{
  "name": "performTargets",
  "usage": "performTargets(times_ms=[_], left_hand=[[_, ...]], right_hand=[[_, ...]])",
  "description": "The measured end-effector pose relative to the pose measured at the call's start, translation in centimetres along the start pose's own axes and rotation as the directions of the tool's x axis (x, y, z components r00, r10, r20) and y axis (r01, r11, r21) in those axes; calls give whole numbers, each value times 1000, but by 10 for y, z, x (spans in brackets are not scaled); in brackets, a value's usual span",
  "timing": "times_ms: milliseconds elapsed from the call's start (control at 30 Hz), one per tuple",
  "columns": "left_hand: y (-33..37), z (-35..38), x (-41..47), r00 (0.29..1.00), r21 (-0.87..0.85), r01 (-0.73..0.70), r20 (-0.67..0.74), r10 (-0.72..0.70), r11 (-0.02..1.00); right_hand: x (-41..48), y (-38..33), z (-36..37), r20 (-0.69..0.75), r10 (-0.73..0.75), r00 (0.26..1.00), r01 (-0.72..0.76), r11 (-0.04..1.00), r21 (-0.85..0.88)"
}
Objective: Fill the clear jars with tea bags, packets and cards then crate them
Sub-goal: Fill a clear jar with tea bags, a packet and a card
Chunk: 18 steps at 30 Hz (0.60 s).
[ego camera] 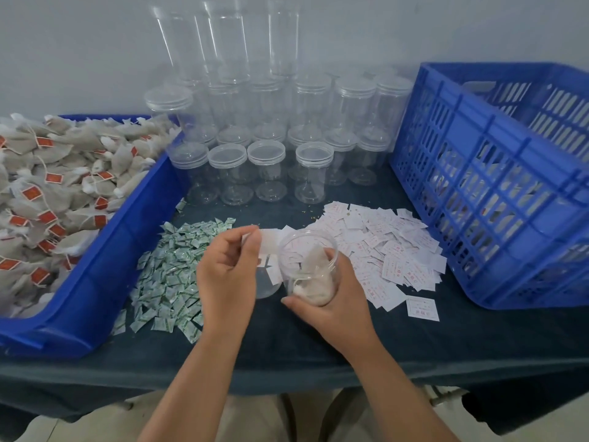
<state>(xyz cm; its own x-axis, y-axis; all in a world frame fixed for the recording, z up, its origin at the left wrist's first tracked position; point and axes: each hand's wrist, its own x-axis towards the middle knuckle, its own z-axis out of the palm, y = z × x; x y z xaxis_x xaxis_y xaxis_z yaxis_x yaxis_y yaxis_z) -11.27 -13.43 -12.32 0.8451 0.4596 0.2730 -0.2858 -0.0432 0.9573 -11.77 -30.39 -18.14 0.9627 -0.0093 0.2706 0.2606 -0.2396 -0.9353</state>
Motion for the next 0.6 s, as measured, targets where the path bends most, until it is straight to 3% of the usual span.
performTargets(times_ms=[67, 133, 233, 333, 433, 500, 533, 600], left_hand=[[21, 2, 2, 986, 33, -89, 143, 84, 995], [32, 4, 3, 929, 169, -192, 348, 124, 967], [35, 7, 6, 833, 377, -244, 553, -6, 894], [32, 10, 3, 849, 348, -38, 506, -154, 937], [27, 7, 6, 951, 212, 38, 291, -100, 977], [18, -4, 13, 979, 282, 28, 186, -83, 959], [10, -11, 19, 977, 415, 5, 191, -92, 910], [-10, -25, 21, 941, 752, -87, 278, -194, 654]], right_hand=[[0, 2, 2, 22, -5, 1000, 5, 1000, 25], [-1, 2, 2, 26, -1, 1000, -1, 999, 49], [-1, 1, 2, 23, -9, 1000, 8, 999, 52], [0, 1, 1, 21, -17, 1000, 16, 998, 53], [-1, -2, 0, 1, -39, 999, 39, 999, 26], [-1, -2, 0, -11, -42, 999, 42, 998, 35], [-1, -2, 0, -13, -36, 999, 37, 998, 44], [-2, 0, 0, -10, -18, 1000, 18, 998, 67]])
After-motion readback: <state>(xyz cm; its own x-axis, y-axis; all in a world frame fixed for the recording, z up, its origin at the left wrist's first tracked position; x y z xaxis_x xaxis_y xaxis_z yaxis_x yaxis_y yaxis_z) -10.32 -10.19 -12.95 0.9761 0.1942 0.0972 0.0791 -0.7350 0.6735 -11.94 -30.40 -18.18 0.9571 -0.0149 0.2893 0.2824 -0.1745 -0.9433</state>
